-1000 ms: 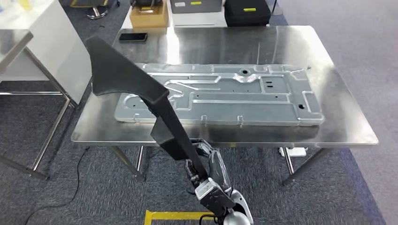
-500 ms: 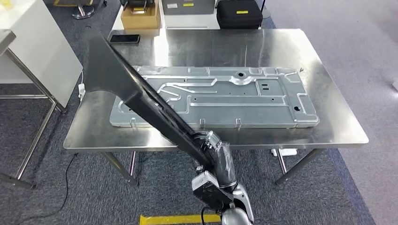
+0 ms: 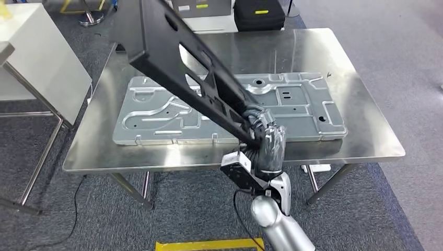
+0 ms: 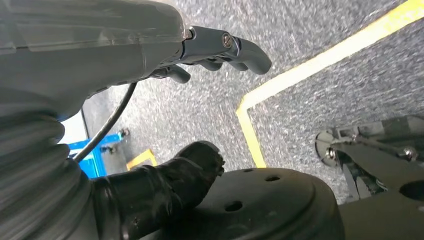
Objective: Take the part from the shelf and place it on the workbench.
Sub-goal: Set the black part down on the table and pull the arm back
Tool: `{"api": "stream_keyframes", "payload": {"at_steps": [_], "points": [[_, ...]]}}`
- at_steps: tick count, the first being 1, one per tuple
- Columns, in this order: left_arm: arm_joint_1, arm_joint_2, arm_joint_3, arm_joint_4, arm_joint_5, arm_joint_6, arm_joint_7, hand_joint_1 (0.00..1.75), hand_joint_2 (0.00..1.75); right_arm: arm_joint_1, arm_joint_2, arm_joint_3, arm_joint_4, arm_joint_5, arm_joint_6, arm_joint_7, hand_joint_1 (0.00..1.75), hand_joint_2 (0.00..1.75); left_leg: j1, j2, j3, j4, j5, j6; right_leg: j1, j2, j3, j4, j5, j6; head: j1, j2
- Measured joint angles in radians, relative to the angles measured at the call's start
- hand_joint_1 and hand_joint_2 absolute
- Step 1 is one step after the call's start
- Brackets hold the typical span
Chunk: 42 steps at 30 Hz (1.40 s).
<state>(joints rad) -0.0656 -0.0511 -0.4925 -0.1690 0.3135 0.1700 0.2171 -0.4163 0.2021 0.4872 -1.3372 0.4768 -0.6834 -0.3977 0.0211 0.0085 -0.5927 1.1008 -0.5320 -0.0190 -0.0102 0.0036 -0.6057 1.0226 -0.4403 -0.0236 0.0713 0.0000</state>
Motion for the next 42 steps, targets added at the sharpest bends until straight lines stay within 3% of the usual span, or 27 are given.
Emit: {"api": "stream_keyframes", "payload": {"at_steps": [2, 3, 4, 5, 7, 9, 11, 14, 17, 18, 19, 20, 21, 22, 24, 26, 29, 31, 33, 34, 35, 36, 38, 39, 40, 42], "points": [[0.0, 0.0, -0.009, 0.0, -0.005, -0.002, 0.001, 0.0, 1.75, -0.024, 0.024, -0.033, 0.023, 0.07, -0.009, -0.009, 1.68, 1.75, 0.0, -0.001, -0.068, 0.135, -0.058, -0.003, 0.004, 0.001, 0.001, 0.0, -0.002, -0.007, -0.001, 0.0], [0.0, 0.0, -0.013, 0.0, -0.008, -0.004, 0.002, 0.0, 1.75, -0.029, 0.037, -0.052, 0.035, 0.117, -0.009, -0.016, 1.68, 1.75, 0.0, -0.001, -0.097, 0.187, -0.07, -0.003, 0.006, 0.001, 0.001, 0.001, -0.003, -0.008, -0.001, 0.0], [0.0, 0.0, -0.017, 0.0, -0.012, -0.006, 0.002, 0.0, 1.75, -0.032, 0.051, -0.074, 0.047, 0.172, -0.01, -0.026, 1.68, 1.75, -0.001, -0.001, -0.111, 0.205, -0.064, -0.003, 0.009, 0.001, 0.002, 0.002, -0.004, -0.01, -0.001, 0.0], [0.0, 0.0, -0.022, 0.0, -0.015, -0.007, 0.003, 0.0, 1.75, -0.033, 0.064, -0.097, 0.056, 0.228, -0.01, -0.036, 1.68, 1.75, -0.001, -0.001, -0.107, 0.184, -0.038, -0.001, 0.011, 0.002, 0.004, 0.004, -0.006, -0.011, -0.001, 0.0], [0.0, 0.0, -0.03, 0.0, -0.021, -0.011, 0.005, 0.0, 1.75, -0.038, 0.09, -0.144, 0.067, 0.345, -0.01, -0.046, 1.68, 1.75, -0.001, -0.002, -0.058, 0.059, 0.038, 0.008, 0.014, 0.004, 0.007, 0.007, -0.01, -0.009, -0.001, 0.0], [0.0, 0.0, -0.037, 0.0, -0.028, -0.016, 0.008, 0.0, 1.75, -0.039, 0.109, -0.184, 0.058, 0.483, -0.01, -0.031, 1.68, 1.75, -0.005, -0.005, -0.012, -0.046, 0.077, 0.018, 0.018, 0.005, 0.006, 0.012, -0.014, -0.002, 0.0, 0.0], [-0.001, 0.0, -0.046, 0.0, -0.034, -0.019, 0.01, 0.0, 1.75, -0.035, 0.12, -0.215, 0.036, 0.615, -0.01, -0.008, 1.68, 1.75, -0.011, -0.007, -0.001, -0.071, 0.078, 0.025, 0.019, 0.004, 0.003, 0.014, -0.015, 0.007, 0.0, 0.0], [-0.002, -0.004, -0.055, 0.0, -0.036, -0.02, 0.011, 0.0, 1.75, -0.032, 0.129, -0.236, 0.01, 0.683, -0.01, 0.006, 1.68, 1.75, -0.004, -0.006, 0.002, -0.081, 0.085, 0.039, 0.018, 0.003, -0.006, 0.035, -0.033, 0.023, 0.001, 0.0], [-0.005, -0.007, -0.059, 0.0, -0.037, -0.02, 0.011, 0.0, 1.75, -0.029, 0.13, -0.25, -0.006, 0.688, -0.011, 0.011, 1.68, 1.75, -0.001, -0.003, 0.004, -0.085, 0.087, 0.051, 0.009, 0.002, -0.084, 0.2, -0.118, 0.038, 0.002, 0.0], [-0.005, -0.007, -0.059, 0.0, -0.037, -0.02, 0.011, 0.0, 1.75, -0.026, 0.13, -0.254, -0.007, 0.689, -0.011, 0.011, 1.68, 1.75, -0.001, -0.003, 0.004, -0.085, 0.087, 0.052, 0.006, 0.002, -0.114, 0.26, -0.14, 0.041, 0.002, 0.0], [-0.005, -0.007, -0.06, 0.0, -0.037, -0.02, 0.012, 0.0, 1.75, -0.024, 0.129, -0.256, -0.008, 0.689, -0.011, 0.012, 1.68, 1.75, -0.001, -0.003, 0.004, -0.084, 0.086, 0.052, 0.003, 0.002, -0.132, 0.291, -0.143, 0.044, 0.002, 0.0], [-0.005, -0.008, -0.061, 0.0, -0.037, -0.02, 0.012, 0.0, 1.75, -0.022, 0.129, -0.258, -0.008, 0.689, -0.011, 0.012, 1.68, 1.75, -0.001, -0.003, 0.005, -0.084, 0.085, 0.051, 0.001, 0.002, -0.131, 0.285, -0.126, 0.045, 0.002, 0.0], [-0.005, -0.008, -0.062, 0.0, -0.037, -0.02, 0.012, 0.0, 1.75, -0.021, 0.129, -0.259, -0.01, 0.689, -0.011, 0.012, 1.68, 1.75, -0.001, -0.003, 0.006, -0.084, 0.084, 0.049, -0.001, 0.001, -0.11, 0.238, -0.094, 0.044, 0.001, 0.0], [-0.005, -0.008, -0.062, 0.0, -0.037, -0.02, 0.012, 0.0, 1.75, -0.021, 0.129, -0.259, -0.012, 0.689, -0.011, 0.013, 1.68, 1.75, -0.001, -0.004, 0.008, -0.083, 0.082, 0.046, -0.002, 0.0, -0.075, 0.165, -0.056, 0.041, 0.002, 0.0], [-0.006, -0.008, -0.064, 0.0, -0.037, -0.02, 0.012, 0.0, 1.75, -0.022, 0.129, -0.26, -0.018, 0.69, -0.011, 0.013, 1.68, 1.75, -0.004, -0.004, 0.01, -0.081, 0.079, 0.038, 0.002, -0.002, -0.017, 0.044, -0.013, 0.034, 0.001, 0.0], [-0.006, -0.008, -0.065, 0.0, -0.037, -0.02, 0.012, 0.0, 1.75, -0.022, 0.129, -0.26, -0.02, 0.69, -0.011, 0.013, 1.68, 1.75, -0.007, -0.004, 0.01, -0.082, 0.077, 0.027, 0.009, -0.001, -0.002, 0.011, -0.012, 0.027, 0.001, 0.0], [-0.007, -0.008, -0.065, 0.0, -0.037, -0.02, 0.012, 0.0, 1.75, -0.021, 0.131, -0.261, -0.024, 0.69, -0.011, 0.014, 1.68, 1.75, -0.005, -0.004, 0.008, -0.071, 0.064, 0.011, 0.004, 0.0, 0.004, 0.001, -0.007, 0.01, 0.0, 0.0], [-0.008, -0.008, -0.065, 0.0, -0.037, -0.02, 0.012, 0.0, 1.75, -0.022, 0.132, -0.261, -0.026, 0.69, -0.01, 0.015, 1.68, 1.75, -0.004, -0.005, -0.027, 0.012, 0.014, 0.005, 0.0, -0.001, 0.011, -0.007, -0.004, -0.002, -0.002, 0.0], [-0.008, -0.008, -0.065, 0.0, -0.037, -0.02, 0.012, 0.0, 1.75, -0.022, 0.132, -0.262, -0.026, 0.69, -0.01, 0.015, 1.68, 1.75, -0.004, -0.005, -0.09, 0.143, -0.044, 0.0, 0.002, -0.001, 0.011, -0.006, -0.006, -0.008, -0.004, 0.0], [-0.007, -0.008, -0.065, 0.0, -0.037, -0.02, 0.012, 0.0, 1.75, -0.021, 0.132, -0.262, -0.026, 0.69, -0.01, 0.015, 1.68, 1.75, -0.004, -0.005, -0.113, 0.188, -0.054, -0.002, 0.003, -0.001, 0.011, -0.005, -0.007, -0.009, -0.004, 0.0], [-0.007, -0.008, -0.065, 0.0, -0.037, -0.02, 0.012, 0.0, 1.75, -0.02, 0.132, -0.262, -0.025, 0.692, -0.01, 0.015, 1.68, 1.75, -0.004, -0.005, -0.12, 0.198, -0.046, -0.002, 0.004, 0.0, 0.011, -0.003, -0.008, -0.009, -0.004, 0.0], [-0.007, -0.008, -0.065, 0.0, -0.037, -0.02, 0.012, 0.0, 1.75, -0.02, 0.132, -0.263, -0.025, 0.698, -0.01, 0.016, 1.68, 1.75, -0.003, -0.005, -0.109, 0.169, -0.02, -0.002, 0.005, 0.001, 0.012, 0.0, -0.01, -0.009, -0.004, 0.0], [-0.007, -0.008, -0.067, 0.0, -0.041, -0.02, 0.012, 0.0, 1.75, -0.02, 0.132, -0.263, -0.025, 0.73, -0.01, 0.027, 1.68, 1.75, -0.004, -0.005, -0.047, 0.038, 0.047, 0.002, 0.006, 0.004, 0.013, 0.008, -0.017, -0.003, -0.004, 0.0], [-0.008, -0.008, -0.069, 0.0, -0.043, -0.021, 0.012, 0.0, 1.75, -0.021, 0.132, -0.263, -0.025, 0.755, -0.01, 0.037, 1.68, 1.75, -0.005, -0.006, -0.021, -0.019, 0.068, 0.006, 0.008, 0.005, 0.012, 0.013, -0.02, 0.001, -0.003, 0.0], [-0.008, -0.008, -0.072, 0.0, -0.046, -0.021, 0.012, 0.0, 1.75, -0.022, 0.132, -0.263, -0.025, 0.785, -0.01, 0.049, 1.68, 1.75, -0.007, -0.007, -0.005, -0.054, 0.076, 0.011, 0.009, 0.005, 0.01, 0.016, -0.022, 0.006, -0.003, 0.0], [-0.009, -0.008, -0.077, 0.0, -0.051, -0.023, 0.012, 0.0, 1.75, -0.023, 0.132, -0.263, -0.021, 0.863, -0.01, 0.077, 1.68, 1.75, -0.01, -0.01, -0.001, -0.069, 0.075, 0.021, 0.011, 0.006, 0.008, 0.016, -0.022, 0.015, -0.002, 0.0]]}}
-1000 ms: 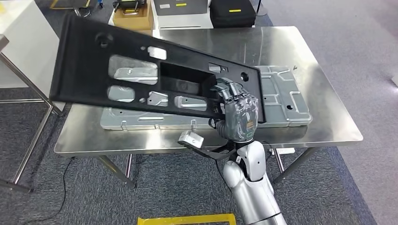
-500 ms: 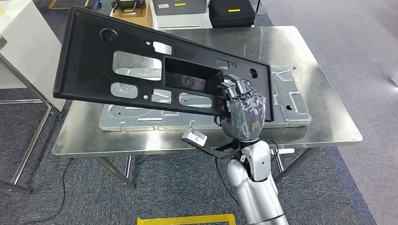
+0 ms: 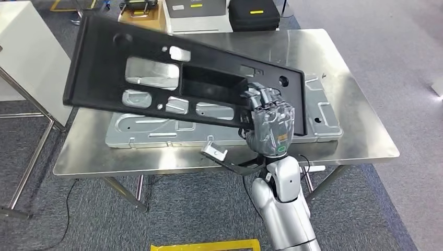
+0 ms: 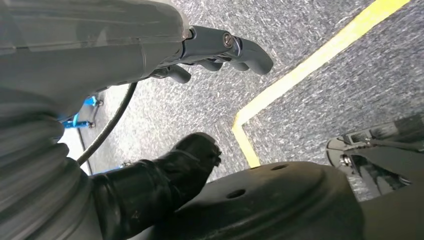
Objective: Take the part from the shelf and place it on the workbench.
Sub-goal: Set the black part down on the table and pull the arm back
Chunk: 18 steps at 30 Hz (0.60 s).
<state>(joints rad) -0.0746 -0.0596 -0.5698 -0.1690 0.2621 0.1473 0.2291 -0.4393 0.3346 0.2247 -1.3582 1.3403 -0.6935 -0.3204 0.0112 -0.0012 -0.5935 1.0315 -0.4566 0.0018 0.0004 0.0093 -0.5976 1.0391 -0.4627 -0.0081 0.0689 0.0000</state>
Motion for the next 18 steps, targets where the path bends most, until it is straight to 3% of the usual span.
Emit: {"api": "stream_keyframes", "payload": {"at_steps": [3, 6, 7, 8, 9, 12, 14, 18], "points": [[-0.003, -0.004, -0.005, 0.0, -0.005, -0.006, 0.003, 0.0, 1.75, -0.007, -0.001, 0.004, 0.013, 0.116, 0.0, 0.063, 1.68, 1.75, 0.007, 0.0, 0.003, -0.011, 0.008, 0.019, -0.002, -0.002, -0.013, 0.029, -0.023, 0.015, 0.0, 0.0], [-0.007, -0.006, -0.01, 0.0, -0.012, -0.014, 0.008, 0.0, 1.75, -0.029, -0.018, 0.047, 0.042, 0.143, 0.0, 0.218, 1.68, 1.75, 0.008, 0.0, 0.004, -0.014, 0.011, 0.029, -0.007, -0.004, -0.094, 0.201, -0.106, 0.026, 0.001, 0.0], [-0.007, -0.006, -0.013, 0.0, -0.013, -0.015, 0.009, 0.0, 1.75, -0.037, -0.029, 0.069, 0.055, 0.145, 0.0, 0.266, 1.68, 1.75, 0.008, 0.0, 0.004, -0.013, 0.01, 0.029, -0.009, -0.004, -0.121, 0.251, -0.121, 0.028, 0.001, 0.0], [-0.008, -0.006, -0.015, 0.0, -0.014, -0.016, 0.01, 0.0, 1.75, -0.044, -0.042, 0.093, 0.068, 0.145, 0.0, 0.305, 1.68, 1.75, 0.008, 0.0, 0.004, -0.013, 0.01, 0.029, -0.01, -0.004, -0.134, 0.271, -0.117, 0.029, 0.001, 0.0], [-0.009, -0.006, -0.019, 0.0, -0.014, -0.018, 0.01, 0.0, 1.75, -0.052, -0.055, 0.118, 0.082, 0.145, 0.0, 0.34, 1.68, 1.75, 0.008, 0.0, 0.005, -0.013, 0.009, 0.028, -0.01, -0.004, -0.128, 0.251, -0.094, 0.028, 0.001, 0.0], [-0.014, -0.008, -0.028, 0.0, -0.015, -0.026, 0.011, 0.0, 1.75, -0.095, -0.094, 0.208, 0.132, 0.146, 0.0, 0.458, 1.68, 1.75, 0.006, -0.001, 0.005, -0.01, 0.006, 0.022, -0.008, -0.004, -0.045, 0.062, 0.001, 0.019, 0.001, 0.0], [-0.016, -0.009, -0.03, 0.0, -0.029, -0.033, 0.012, 0.0, 1.75, -0.131, -0.119, 0.271, 0.169, 0.146, 0.0, 0.533, 1.68, 1.75, 0.002, -0.001, 0.002, -0.01, 0.006, 0.013, -0.004, -0.004, -0.018, 0.002, 0.013, 0.013, 0.001, 0.0], [-0.021, -0.008, -0.027, 0.0, -0.07, -0.054, 0.011, 0.0, 1.75, -0.232, -0.156, 0.44, 0.347, 0.146, 0.001, 0.74, 1.68, 1.75, 0.001, -0.001, -0.002, 0.002, -0.006, -0.008, -0.009, -0.002, -0.011, -0.012, 0.019, -0.006, -0.001, 0.0]]}}
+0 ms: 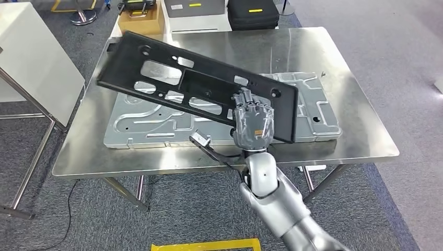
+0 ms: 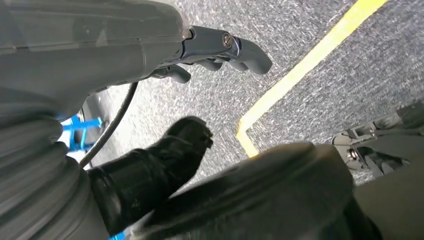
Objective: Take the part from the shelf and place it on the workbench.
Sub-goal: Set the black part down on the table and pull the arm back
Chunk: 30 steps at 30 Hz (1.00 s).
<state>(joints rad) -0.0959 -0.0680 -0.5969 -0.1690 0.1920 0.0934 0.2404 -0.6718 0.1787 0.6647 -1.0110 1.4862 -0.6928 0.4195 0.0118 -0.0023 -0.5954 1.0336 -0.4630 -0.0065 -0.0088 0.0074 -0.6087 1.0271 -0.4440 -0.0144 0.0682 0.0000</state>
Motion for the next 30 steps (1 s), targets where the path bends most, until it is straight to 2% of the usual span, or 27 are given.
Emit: {"api": "stream_keyframes", "payload": {"at_steps": [1, 4, 5, 6, 7, 8, 9, 10, 11, 15, 17, 19, 20, 21, 22, 23, 24, 25, 26, 28, 30], "points": [[-0.001, 0.0, 0.0, 0.0, -0.003, -0.003, 0.0, 0.0, 1.75, -0.022, -0.007, 0.04, 0.045, 0.0, 0.0, 0.023, 1.68, 1.75, 0.0, 0.0, -0.015, 0.034, -0.021, -0.004, -0.002, -0.001, 0.003, -0.005, 0.002, -0.006, 0.0, 0.0], [-0.001, 0.001, 0.0, 0.0, -0.005, -0.01, 0.0, 0.0, 1.75, -0.049, -0.025, 0.124, 0.143, 0.0, 0.0, 0.037, 1.68, 1.75, 0.001, 0.0, -0.104, 0.221, -0.105, -0.01, 0.002, -0.005, 0.004, -0.006, 0.001, -0.016, -0.001, 0.0], [-0.001, 0.001, -0.001, 0.0, 0.005, -0.012, 0.0, 0.0, 1.75, -0.054, -0.031, 0.143, 0.171, 0.0, 0.0, 0.038, 1.68, 1.75, 0.001, 0.0, -0.124, 0.258, -0.109, -0.011, 0.004, -0.005, 0.005, -0.005, -0.002, -0.018, -0.001, 0.0], [-0.002, 0.002, -0.004, 0.0, 0.02, -0.014, 0.001, 0.0, 1.75, -0.058, -0.037, 0.157, 0.196, 0.0, 0.0, 0.041, 1.68, 1.75, 0.001, 0.0, -0.127, 0.259, -0.093, -0.011, 0.005, -0.005, 0.006, -0.004, -0.007, -0.018, -0.001, 0.0], [-0.001, 0.004, -0.01, 0.0, 0.041, -0.016, 0.001, 0.0, 1.75, -0.061, -0.043, 0.169, 0.219, 0.0, 0.0, 0.044, 1.68, 1.75, 0.001, 0.0, -0.111, 0.221, -0.061, -0.009, 0.006, -0.004, 0.009, -0.003, -0.012, -0.017, -0.001, 0.0], [-0.001, 0.005, -0.02, 0.001, 0.06, -0.016, 0.002, 0.0, 1.75, -0.066, -0.048, 0.179, 0.238, 0.0, 0.0, 0.047, 1.68, 1.75, 0.001, 0.0, -0.081, 0.156, -0.024, -0.006, 0.006, -0.003, 0.013, -0.001, -0.019, -0.014, -0.001, 0.0], [-0.001, 0.006, -0.03, 0.001, 0.074, -0.016, 0.002, 0.0, 1.75, -0.07, -0.052, 0.186, 0.254, 0.0, 0.0, 0.049, 1.68, 1.75, -0.001, 0.0, -0.048, 0.089, -0.004, -0.002, 0.008, -0.002, 0.017, 0.002, -0.025, -0.01, -0.001, 0.0], [-0.001, 0.006, -0.04, 0.001, 0.083, -0.015, 0.003, 0.0, 1.75, -0.075, -0.056, 0.191, 0.268, 0.0, -0.001, 0.049, 1.68, 1.75, -0.002, 0.0, -0.02, 0.036, 0.007, 0.004, 0.009, -0.002, 0.02, 0.004, -0.029, -0.004, 0.0, 0.0], [-0.001, 0.006, -0.047, 0.001, 0.086, -0.015, 0.003, 0.0, 1.75, -0.079, -0.059, 0.193, 0.279, 0.0, -0.001, 0.049, 1.68, 1.75, -0.004, 0.0, -0.003, 0.005, 0.009, 0.009, 0.011, -0.001, 0.022, 0.005, -0.03, 0.001, 0.0, 0.0], [-0.002, 0.005, -0.067, 0.001, 0.09, -0.015, 0.004, 0.0, 1.75, -0.091, -0.069, 0.198, 0.317, 0.0, -0.001, 0.05, 1.68, 1.75, -0.003, -0.001, 0.013, -0.013, 0.009, 0.027, 0.009, -0.001, 0.022, 0.019, -0.039, 0.019, 0.0, 0.0], [-0.002, 0.004, -0.074, 0.001, 0.09, -0.015, 0.005, 0.0, 1.75, -0.096, -0.073, 0.2, 0.331, 0.0, -0.001, 0.051, 1.68, 1.75, 0.0, 0.001, 0.022, -0.019, 0.006, 0.037, 0.005, -0.003, -0.021, 0.101, -0.075, 0.03, 0.0, 0.0], [-0.002, 0.004, -0.077, 0.001, 0.09, -0.016, 0.005, 0.0, 1.75, -0.098, -0.077, 0.2, 0.344, 0.0, -0.001, 0.052, 1.68, 1.75, 0.0, 0.001, 0.029, -0.02, -0.001, 0.045, 0.003, -0.003, -0.102, 0.236, -0.116, 0.037, 0.0, 0.0], [-0.002, 0.004, -0.077, 0.001, 0.09, -0.017, 0.005, 0.0, 1.75, -0.098, -0.079, 0.201, 0.351, 0.0, -0.001, 0.053, 1.68, 1.75, 0.0, 0.0, 0.033, -0.02, -0.006, 0.047, 0.002, -0.003, -0.136, 0.281, -0.118, 0.039, 0.0, 0.0], [-0.001, 0.004, -0.078, 0.001, 0.091, -0.018, 0.005, 0.0, 1.75, -0.096, -0.082, 0.201, 0.357, 0.0, -0.001, 0.053, 1.68, 1.75, 0.0, -0.001, 0.04, -0.019, -0.012, 0.047, 0.002, -0.003, -0.153, 0.289, -0.1, 0.038, 0.001, 0.0], [-0.001, 0.003, -0.078, 0.001, 0.091, -0.019, 0.005, 0.0, 1.75, -0.096, -0.084, 0.202, 0.362, 0.0, -0.001, 0.053, 1.68, 1.75, 0.0, -0.003, 0.047, -0.019, -0.018, 0.046, 0.002, -0.003, -0.15, 0.258, -0.063, 0.035, 0.001, 0.0], [-0.001, 0.003, -0.079, 0.001, 0.091, -0.021, 0.005, 0.0, 1.75, -0.097, -0.085, 0.202, 0.366, 0.0, -0.001, 0.054, 1.68, 1.75, -0.001, -0.004, 0.057, -0.019, -0.025, 0.044, 0.003, -0.003, -0.13, 0.194, -0.013, 0.031, 0.001, 0.0], [-0.001, 0.003, -0.079, 0.001, 0.09, -0.023, 0.005, 0.0, 1.75, -0.098, -0.086, 0.202, 0.369, 0.0, -0.001, 0.054, 1.68, 1.75, -0.001, -0.005, 0.064, -0.019, -0.032, 0.041, 0.006, -0.003, -0.105, 0.129, 0.026, 0.024, 0.0, 0.0], [-0.001, 0.002, -0.081, 0.001, 0.09, -0.024, 0.004, 0.0, 1.75, -0.1, -0.087, 0.203, 0.371, 0.0, -0.001, 0.054, 1.68, 1.75, -0.003, -0.005, 0.068, -0.018, -0.039, 0.037, 0.01, -0.003, -0.081, 0.072, 0.051, 0.017, 0.0, 0.0], [-0.002, 0.001, -0.082, 0.001, 0.089, -0.025, 0.004, 0.0, 1.75, -0.102, -0.088, 0.203, 0.373, 0.0, -0.001, 0.055, 1.68, 1.75, -0.004, -0.006, 0.069, -0.018, -0.043, 0.033, 0.014, -0.003, -0.066, 0.035, 0.058, 0.011, 0.0, 0.0], [-0.003, 0.0, -0.085, 0.001, 0.089, -0.025, 0.003, 0.0, 1.75, -0.103, -0.089, 0.204, 0.378, 0.0, -0.001, 0.056, 1.68, 1.75, -0.006, -0.005, 0.07, -0.022, -0.047, 0.023, 0.017, -0.002, -0.056, 0.013, 0.045, 0.002, -0.001, 0.0], [-0.003, 0.001, -0.087, 0.001, 0.088, -0.025, 0.002, 0.0, 1.75, -0.103, -0.091, 0.204, 0.381, 0.0, -0.002, 0.057, 1.68, 1.75, -0.007, -0.003, 0.071, -0.019, -0.058, 0.014, 0.01, -0.001, -0.047, 0.002, 0.04, -0.005, -0.002, 0.0]]}}
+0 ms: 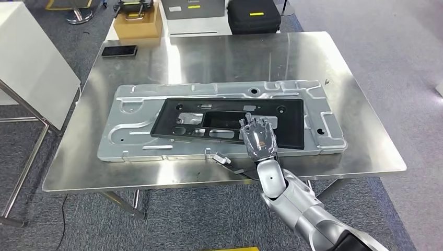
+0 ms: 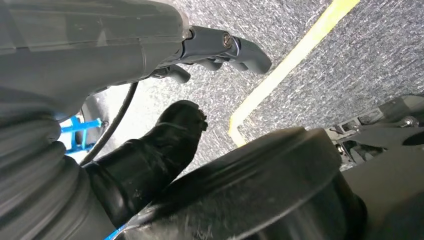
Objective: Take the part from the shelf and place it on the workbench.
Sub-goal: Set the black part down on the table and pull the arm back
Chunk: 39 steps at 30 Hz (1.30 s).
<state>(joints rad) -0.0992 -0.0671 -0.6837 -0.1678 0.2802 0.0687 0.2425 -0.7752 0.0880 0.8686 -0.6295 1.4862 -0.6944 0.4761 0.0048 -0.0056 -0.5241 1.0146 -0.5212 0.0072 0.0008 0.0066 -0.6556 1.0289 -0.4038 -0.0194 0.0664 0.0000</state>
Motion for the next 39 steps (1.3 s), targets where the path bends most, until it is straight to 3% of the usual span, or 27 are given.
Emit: {"api": "stream_keyframes", "payload": {"at_steps": [2, 4, 5, 6, 7, 9, 10, 12, 16, 19, 20, 22, 23, 24, 27, 29, 33, 35, 37, 38, 39], "points": [[-0.001, 0.001, -0.002, 0.0, 0.0, 0.0, 0.0, 0.0, 1.75, -0.001, 0.0, 0.0, 0.001, 0.0, 0.0, -0.003, 1.68, 1.75, 0.0, 0.0, -0.028, 0.068, -0.039, -0.008, -0.006, 0.0, 0.013, -0.01, -0.003, -0.008, -0.002, 0.0], [-0.002, 0.002, -0.004, 0.0, 0.0, -0.001, 0.0, 0.0, 1.75, 0.001, 0.0, -0.003, 0.002, 0.0, 0.0, -0.011, 1.68, 1.75, 0.0, 0.0, -0.099, 0.205, -0.091, -0.013, -0.005, -0.002, 0.021, -0.011, -0.008, -0.014, -0.004, 0.0], [-0.002, 0.003, -0.005, 0.0, 0.0, -0.001, 0.0, 0.0, 1.75, 0.004, 0.0, -0.006, 0.002, 0.0, 0.0, -0.017, 1.68, 1.75, 0.0, 0.0, -0.133, 0.26, -0.103, -0.016, -0.005, -0.002, 0.024, -0.01, -0.011, -0.016, -0.004, 0.0], [-0.002, 0.004, -0.005, 0.0, 0.0, -0.001, 0.0, 0.0, 1.75, 0.007, 0.0, -0.011, 0.003, 0.0, 0.0, -0.024, 1.68, 1.75, 0.0, 0.0, -0.153, 0.282, -0.095, -0.018, -0.004, -0.002, 0.026, -0.009, -0.014, -0.016, -0.004, 0.0], [-0.002, 0.004, -0.006, 0.0, 0.0, -0.001, -0.001, 0.0, 1.75, 0.01, 0.001, -0.018, 0.003, 0.0, 0.0, -0.033, 1.68, 1.75, 0.001, 0.0, -0.152, 0.262, -0.067, -0.019, -0.005, -0.001, 0.029, -0.007, -0.017, -0.015, -0.004, 0.0], [-0.001, 0.005, -0.007, 0.0, -0.002, -0.002, -0.001, 0.0, 1.75, 0.012, 0.005, -0.039, 0.004, 0.0, 0.0, -0.063, 1.68, 1.75, 0.004, 0.0, -0.11, 0.14, 0.015, -0.018, -0.005, 0.001, 0.033, 0.0, -0.025, -0.01, -0.004, 0.0], [-0.001, 0.005, -0.008, 0.0, -0.002, -0.002, -0.003, 0.0, 1.75, 0.012, 0.007, -0.053, 0.004, -0.001, 0.0, -0.084, 1.68, 1.75, 0.004, 0.0, -0.085, 0.078, 0.042, -0.015, -0.003, 0.003, 0.033, 0.005, -0.029, -0.006, -0.004, 0.0], [0.0, 0.005, -0.01, 0.0, -0.002, -0.003, -0.014, 0.0, 1.75, 0.014, 0.014, -0.09, 0.011, -0.005, 0.0, -0.14, 1.68, 1.75, 0.003, -0.001, -0.064, 0.02, 0.058, -0.005, 0.001, 0.005, 0.029, 0.01, -0.031, 0.004, -0.004, 0.0], [0.002, 0.005, -0.01, 0.0, 0.0, -0.003, -0.035, 0.0, 1.75, 0.014, 0.027, -0.15, 0.041, -0.031, 0.003, -0.239, 1.68, 1.75, -0.002, -0.003, -0.065, 0.018, 0.059, 0.008, 0.001, 0.006, 0.028, 0.007, -0.026, 0.016, -0.003, 0.0], [0.002, 0.005, -0.01, 0.0, 0.002, -0.004, -0.039, 0.0, 1.75, 0.011, 0.034, -0.177, 0.06, -0.053, 0.009, -0.276, 0.42, 0.44, 0.001, -0.003, -0.063, 0.014, 0.062, 0.014, 0.0, 0.005, 0.026, 0.013, -0.032, 0.02, -0.003, 0.0], [0.002, 0.005, -0.01, 0.0, 0.004, -0.005, -0.043, 0.0, 1.75, 0.007, 0.041, -0.206, 0.082, -0.074, 0.022, -0.311, 0.0, 0.0, 0.003, -0.002, -0.061, 0.01, 0.065, 0.02, -0.001, 0.004, 0.014, 0.041, -0.05, 0.025, -0.003, 0.0], [0.002, 0.006, -0.01, 0.0, 0.007, -0.013, -0.049, 0.0, 0.87, -0.001, 0.06, -0.282, 0.149, -0.121, 0.077, -0.388, 0.0, 0.0, 0.006, -0.001, -0.058, 0.004, 0.069, 0.031, -0.007, 0.001, -0.055, 0.191, -0.12, 0.039, -0.002, 0.0], [0.003, 0.007, -0.01, 0.0, 0.008, -0.016, -0.049, 0.0, 0.44, -0.004, 0.068, -0.307, 0.173, -0.132, 0.101, -0.405, 0.0, 0.0, 0.006, -0.001, -0.058, 0.004, 0.069, 0.033, -0.01, 0.0, -0.085, 0.252, -0.141, 0.042, -0.003, 0.0], [0.004, 0.008, -0.01, 0.0, 0.009, -0.02, -0.049, 0.0, 0.0, -0.006, 0.074, -0.328, 0.192, -0.14, 0.12, -0.414, 0.0, 0.0, 0.006, -0.001, -0.056, 0.004, 0.068, 0.033, -0.012, -0.001, -0.096, 0.275, -0.138, 0.043, -0.003, 0.0], [0.008, 0.008, -0.01, 0.0, 0.014, -0.022, -0.049, 0.0, 0.0, -0.021, 0.088, -0.363, 0.212, -0.151, 0.138, -0.423, 0.0, 0.0, 0.004, -0.001, -0.048, 0.005, 0.062, 0.027, -0.011, -0.001, -0.001, 0.089, -0.049, 0.035, -0.003, 0.0], [0.009, 0.009, -0.01, 0.0, 0.016, -0.022, -0.049, 0.0, 0.0, -0.028, 0.096, -0.38, 0.221, -0.158, 0.145, -0.429, 0.0, 0.0, 0.002, -0.001, -0.046, 0.005, 0.059, 0.017, -0.006, -0.001, 0.038, 0.011, -0.033, 0.026, -0.003, 0.0], [0.014, 0.012, -0.01, 0.001, 0.019, -0.022, -0.05, 0.0, 0.0, -0.032, 0.108, -0.4, 0.234, -0.163, 0.149, -0.433, 0.0, 0.0, 0.0, -0.001, -0.048, 0.015, 0.046, -0.005, -0.01, -0.001, 0.047, -0.006, -0.03, 0.006, -0.004, 0.0], [0.013, 0.014, -0.01, 0.001, 0.022, -0.021, -0.052, 0.0, 0.0, -0.033, 0.114, -0.403, 0.239, -0.163, 0.15, -0.433, 0.0, 0.0, 0.001, -0.001, -0.087, 0.102, -0.005, -0.013, -0.013, -0.003, 0.051, -0.013, -0.027, -0.005, -0.006, 0.0], [0.013, 0.016, -0.009, 0.002, 0.027, -0.021, -0.054, 0.0, 0.0, -0.032, 0.118, -0.407, 0.246, -0.163, 0.15, -0.433, 0.0, 0.0, 0.001, -0.001, -0.15, 0.232, -0.062, -0.019, -0.011, -0.004, 0.05, -0.013, -0.028, -0.01, -0.007, 0.0], [0.013, 0.017, -0.008, 0.002, 0.029, -0.021, -0.054, 0.0, 0.0, -0.031, 0.119, -0.408, 0.25, -0.163, 0.151, -0.433, 0.0, 0.0, 0.001, -0.001, -0.17, 0.272, -0.07, -0.021, -0.01, -0.004, 0.05, -0.011, -0.029, -0.011, -0.007, 0.0], [0.014, 0.017, -0.008, 0.002, 0.031, -0.02, -0.054, 0.0, 0.0, -0.031, 0.12, -0.409, 0.254, -0.164, 0.151, -0.433, 0.0, 0.0, 0.002, -0.001, -0.174, 0.275, -0.058, -0.022, -0.009, -0.004, 0.049, -0.009, -0.03, -0.011, -0.007, 0.0]]}}
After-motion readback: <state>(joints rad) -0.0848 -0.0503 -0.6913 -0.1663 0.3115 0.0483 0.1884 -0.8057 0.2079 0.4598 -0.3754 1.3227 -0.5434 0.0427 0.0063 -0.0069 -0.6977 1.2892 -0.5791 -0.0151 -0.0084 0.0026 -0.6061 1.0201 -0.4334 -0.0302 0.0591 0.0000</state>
